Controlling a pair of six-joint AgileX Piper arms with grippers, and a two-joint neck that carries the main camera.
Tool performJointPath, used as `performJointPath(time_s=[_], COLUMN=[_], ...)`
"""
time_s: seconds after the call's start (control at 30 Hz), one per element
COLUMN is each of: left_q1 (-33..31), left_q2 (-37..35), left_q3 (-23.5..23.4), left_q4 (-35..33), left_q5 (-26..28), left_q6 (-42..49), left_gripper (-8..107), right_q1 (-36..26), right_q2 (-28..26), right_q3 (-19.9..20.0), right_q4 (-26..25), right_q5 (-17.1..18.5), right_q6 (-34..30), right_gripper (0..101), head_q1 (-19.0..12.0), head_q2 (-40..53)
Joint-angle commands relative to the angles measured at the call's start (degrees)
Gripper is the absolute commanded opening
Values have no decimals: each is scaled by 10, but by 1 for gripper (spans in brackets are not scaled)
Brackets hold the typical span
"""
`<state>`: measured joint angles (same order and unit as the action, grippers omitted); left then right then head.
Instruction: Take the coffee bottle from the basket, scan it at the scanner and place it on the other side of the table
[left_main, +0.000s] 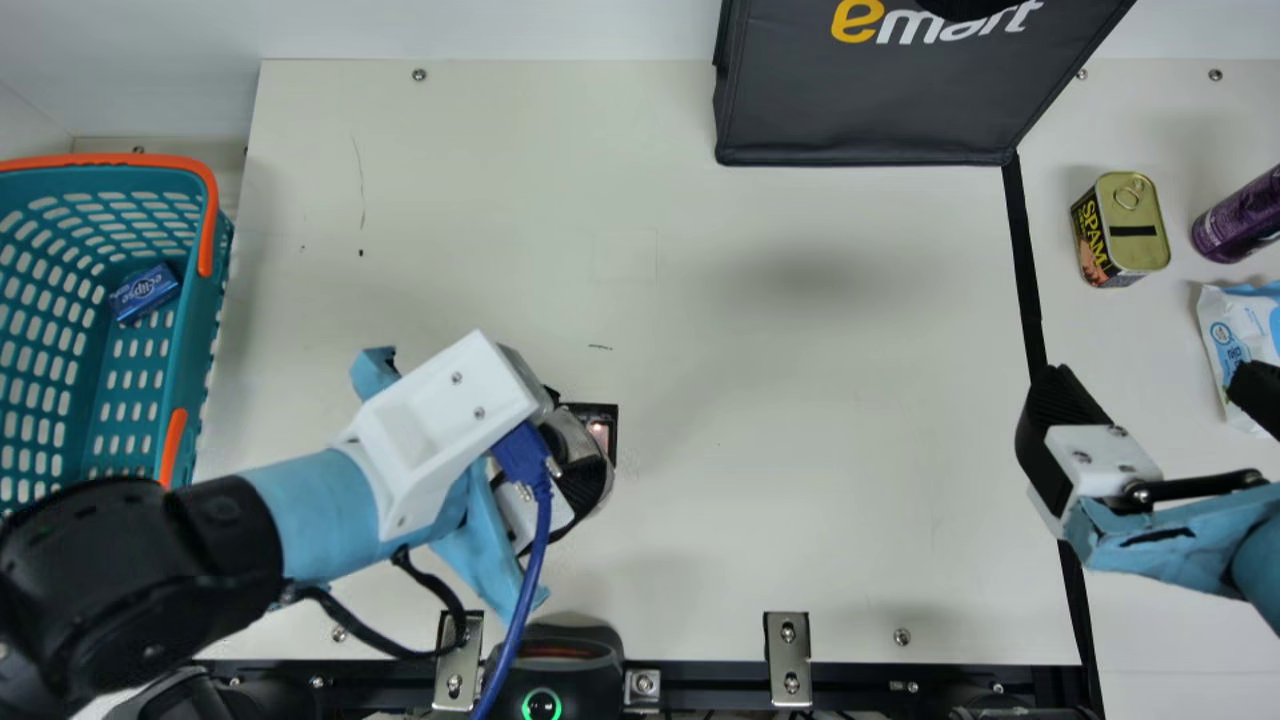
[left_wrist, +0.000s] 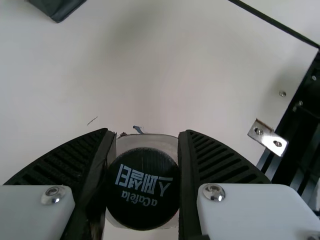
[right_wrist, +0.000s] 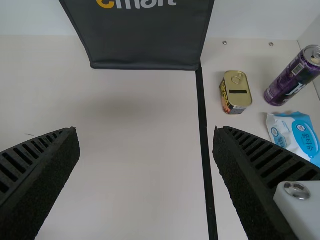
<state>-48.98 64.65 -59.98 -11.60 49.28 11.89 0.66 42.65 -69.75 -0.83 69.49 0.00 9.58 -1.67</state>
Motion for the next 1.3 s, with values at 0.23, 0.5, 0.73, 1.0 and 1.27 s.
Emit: performJointPath(time_s=[0.23, 0.5, 0.73, 1.0, 1.27], left_q1=[81, 153, 204, 218, 146], left_q2=[-6, -7, -6, 7, 49], left_q3=[-6, -6, -5, -7, -28], left_q4=[-142, -215, -252, -259, -226], left_q5=[67, 131, 177, 170, 93], left_q6=[291, 441, 545, 569, 485], left_gripper=[-8, -8, -8, -8, -8], right_q1=[0, 0, 0, 0, 0], right_q2=[0, 0, 0, 0, 0], right_q3=[0, 0, 0, 0, 0], right_q4=[0, 0, 0, 0, 0], right_q5=[1, 1, 1, 1, 0], right_q6=[0, 0, 0, 0, 0], right_gripper=[95, 95, 95, 95, 95], head_q1=[-17, -17, -17, -17, -17], head_q2=[1, 1, 1, 1, 1])
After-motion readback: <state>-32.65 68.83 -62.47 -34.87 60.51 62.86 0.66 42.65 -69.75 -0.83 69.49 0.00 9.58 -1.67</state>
